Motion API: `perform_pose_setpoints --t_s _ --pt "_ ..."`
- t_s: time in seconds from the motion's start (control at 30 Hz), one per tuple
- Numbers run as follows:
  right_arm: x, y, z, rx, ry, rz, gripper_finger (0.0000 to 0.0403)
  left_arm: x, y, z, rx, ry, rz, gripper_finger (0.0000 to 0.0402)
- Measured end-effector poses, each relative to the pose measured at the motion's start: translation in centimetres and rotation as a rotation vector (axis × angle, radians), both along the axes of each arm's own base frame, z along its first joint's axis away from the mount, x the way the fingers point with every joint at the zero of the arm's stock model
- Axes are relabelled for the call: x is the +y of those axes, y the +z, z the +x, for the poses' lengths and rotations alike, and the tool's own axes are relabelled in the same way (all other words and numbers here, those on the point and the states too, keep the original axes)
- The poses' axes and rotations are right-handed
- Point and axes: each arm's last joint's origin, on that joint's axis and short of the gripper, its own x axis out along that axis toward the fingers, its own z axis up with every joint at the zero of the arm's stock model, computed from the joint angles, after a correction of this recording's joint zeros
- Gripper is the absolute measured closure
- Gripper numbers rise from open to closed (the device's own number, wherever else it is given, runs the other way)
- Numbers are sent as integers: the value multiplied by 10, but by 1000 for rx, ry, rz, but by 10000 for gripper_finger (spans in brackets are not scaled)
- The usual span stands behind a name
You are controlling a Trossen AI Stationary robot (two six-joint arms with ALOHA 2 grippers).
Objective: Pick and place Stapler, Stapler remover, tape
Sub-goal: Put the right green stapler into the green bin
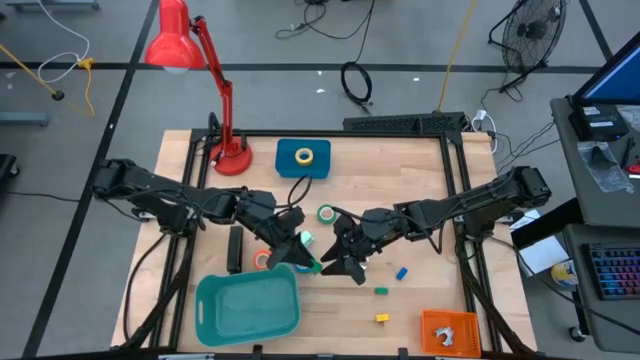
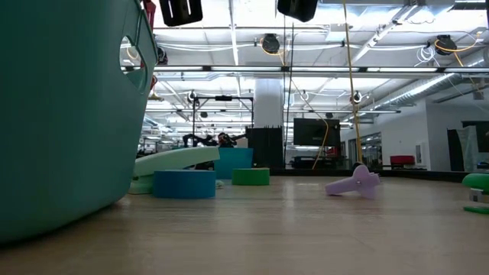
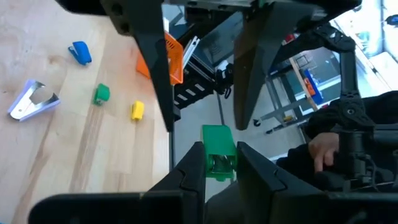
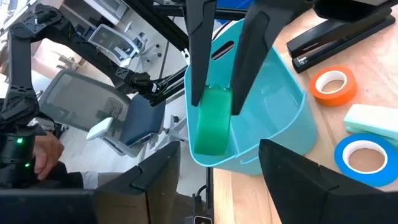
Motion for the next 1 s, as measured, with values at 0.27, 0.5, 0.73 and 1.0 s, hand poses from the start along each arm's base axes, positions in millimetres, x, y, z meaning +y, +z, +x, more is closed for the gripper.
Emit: perform_pose_setpoints --t_s 0.27,0.5,0.73,1.0 --pt "-1 0 0 -3 -24 -9 196 8 2 2 -27 17 1 341" --pt "-1 0 1 -2 -27 -9 207 10 2 2 -28 7 -1 341" --pt "-3 0 1 6 -39 3 240 10 2 2 -25 -3 3 341" --pt "-3 0 1 3 -37 7 313 10 1 2 -24 -1 3 341"
